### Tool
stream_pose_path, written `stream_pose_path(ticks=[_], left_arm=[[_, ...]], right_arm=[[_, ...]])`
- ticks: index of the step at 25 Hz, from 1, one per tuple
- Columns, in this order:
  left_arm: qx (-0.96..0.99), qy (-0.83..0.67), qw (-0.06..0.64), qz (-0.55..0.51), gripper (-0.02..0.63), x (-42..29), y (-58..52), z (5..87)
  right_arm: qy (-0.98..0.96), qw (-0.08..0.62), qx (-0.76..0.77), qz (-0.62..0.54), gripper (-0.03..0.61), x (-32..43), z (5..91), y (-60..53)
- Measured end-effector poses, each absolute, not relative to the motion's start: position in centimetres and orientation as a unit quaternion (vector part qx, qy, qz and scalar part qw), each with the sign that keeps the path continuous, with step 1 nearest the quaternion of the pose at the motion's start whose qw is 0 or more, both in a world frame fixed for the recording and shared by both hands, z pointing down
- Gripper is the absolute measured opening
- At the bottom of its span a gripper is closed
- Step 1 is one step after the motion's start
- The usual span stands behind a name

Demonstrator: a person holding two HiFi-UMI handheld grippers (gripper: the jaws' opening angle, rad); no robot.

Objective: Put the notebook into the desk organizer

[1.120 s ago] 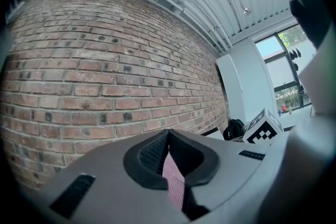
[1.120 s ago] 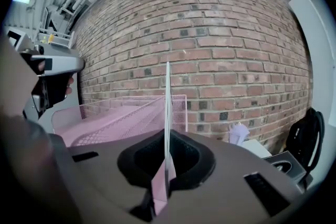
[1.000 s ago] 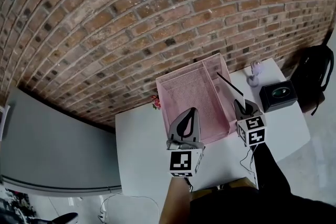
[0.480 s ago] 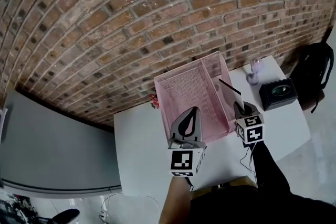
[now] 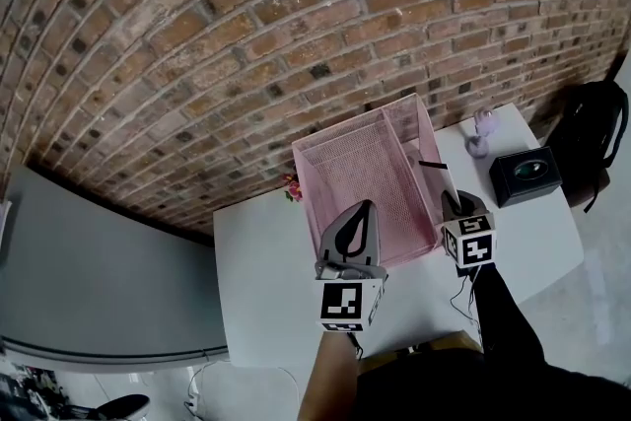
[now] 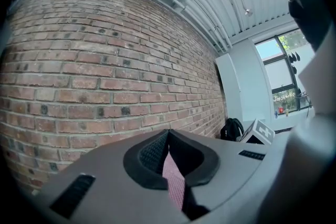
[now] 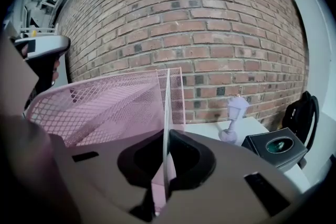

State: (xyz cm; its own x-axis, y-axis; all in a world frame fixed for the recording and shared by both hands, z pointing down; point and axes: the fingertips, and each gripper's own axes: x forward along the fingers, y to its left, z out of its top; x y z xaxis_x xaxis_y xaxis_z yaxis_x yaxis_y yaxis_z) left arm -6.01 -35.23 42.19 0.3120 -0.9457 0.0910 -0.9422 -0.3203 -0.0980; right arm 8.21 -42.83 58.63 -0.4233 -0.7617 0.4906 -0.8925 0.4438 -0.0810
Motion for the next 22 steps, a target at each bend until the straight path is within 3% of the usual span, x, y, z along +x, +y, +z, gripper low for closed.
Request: stream_pose_path(ticks=[18,22], left_arm=[[-0.813,0.579,0.008,-0.063,0.014,-7.2,-35.3,42.4],[-0.816,0.574,0.006,-0.065,0.014,-7.0,-35.2,42.6]], right_arm=[[-0.813,0.200,0.520,0.167,0.028,8.1,59.1,-43.0],[-0.814,0.187,0.523,0.167,0.120,8.1,58.9,-43.2]])
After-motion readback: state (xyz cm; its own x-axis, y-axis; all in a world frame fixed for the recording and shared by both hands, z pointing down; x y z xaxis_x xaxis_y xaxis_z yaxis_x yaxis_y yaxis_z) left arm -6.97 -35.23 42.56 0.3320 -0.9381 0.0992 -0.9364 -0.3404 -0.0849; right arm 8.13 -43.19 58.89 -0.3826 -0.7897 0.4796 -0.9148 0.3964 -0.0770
